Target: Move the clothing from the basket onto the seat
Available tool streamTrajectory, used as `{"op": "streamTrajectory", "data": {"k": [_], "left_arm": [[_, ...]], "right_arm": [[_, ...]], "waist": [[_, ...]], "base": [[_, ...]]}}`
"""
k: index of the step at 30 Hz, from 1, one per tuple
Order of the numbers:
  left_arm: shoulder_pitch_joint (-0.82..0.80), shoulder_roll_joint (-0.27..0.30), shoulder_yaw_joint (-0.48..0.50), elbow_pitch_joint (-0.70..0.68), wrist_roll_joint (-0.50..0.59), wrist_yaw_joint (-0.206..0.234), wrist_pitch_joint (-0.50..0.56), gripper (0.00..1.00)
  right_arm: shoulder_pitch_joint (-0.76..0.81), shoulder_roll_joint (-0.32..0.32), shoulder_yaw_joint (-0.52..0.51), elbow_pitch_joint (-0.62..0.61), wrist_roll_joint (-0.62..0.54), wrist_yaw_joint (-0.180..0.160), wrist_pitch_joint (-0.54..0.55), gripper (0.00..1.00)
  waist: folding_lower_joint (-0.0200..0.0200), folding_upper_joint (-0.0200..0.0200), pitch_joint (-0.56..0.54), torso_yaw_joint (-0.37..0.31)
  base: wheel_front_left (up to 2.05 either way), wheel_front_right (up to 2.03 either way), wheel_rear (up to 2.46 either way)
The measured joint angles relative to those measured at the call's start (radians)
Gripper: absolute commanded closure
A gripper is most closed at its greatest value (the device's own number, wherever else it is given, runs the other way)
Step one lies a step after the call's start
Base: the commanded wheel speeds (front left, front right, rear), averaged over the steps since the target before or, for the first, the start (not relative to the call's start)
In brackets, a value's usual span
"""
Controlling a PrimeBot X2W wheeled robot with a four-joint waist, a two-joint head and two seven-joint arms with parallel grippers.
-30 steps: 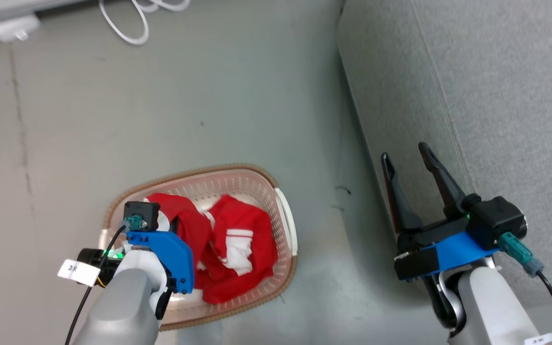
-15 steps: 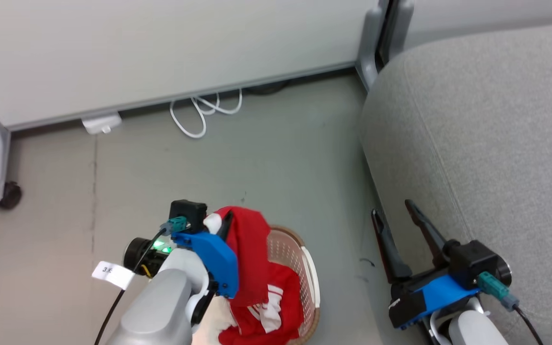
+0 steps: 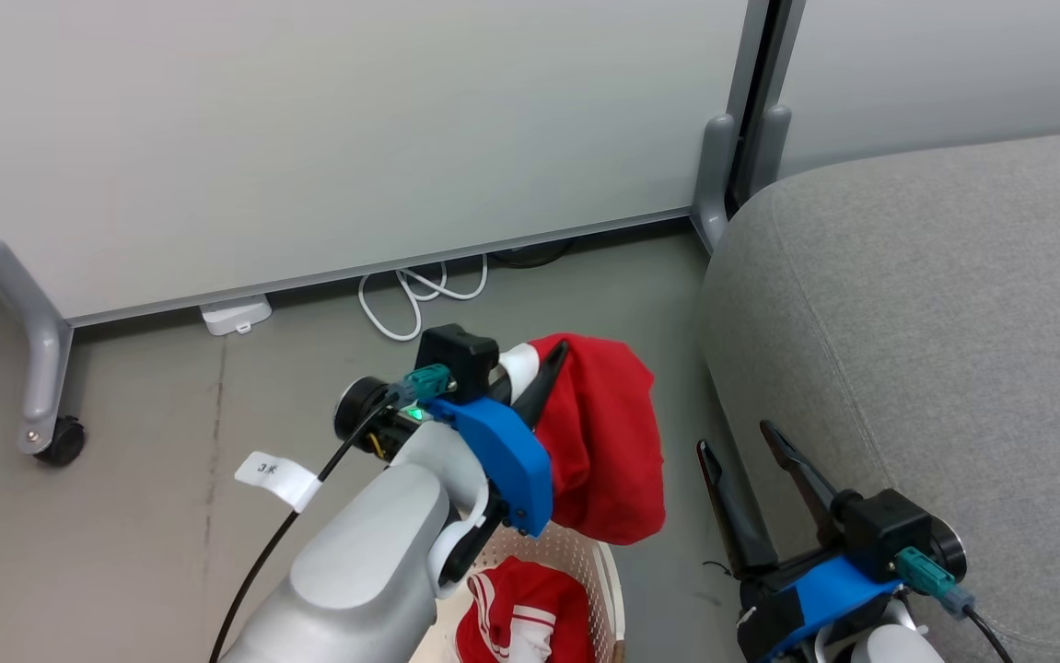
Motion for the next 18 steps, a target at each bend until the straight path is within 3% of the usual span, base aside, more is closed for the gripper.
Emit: {"op": "streamTrajectory", "data": {"k": [18], "left_arm": [[-0.142, -0.001, -0.158, -0.106, -0.091, 0.023, 0.009, 1.0]], "right_arm": [[0.005, 0.0, 0.014, -0.003, 0.0, 0.0, 0.022, 0.0]], "waist": [[0.0002, 0.0, -0.023, -0.002]], "base": [[0.0, 0.0, 0.0]]}}
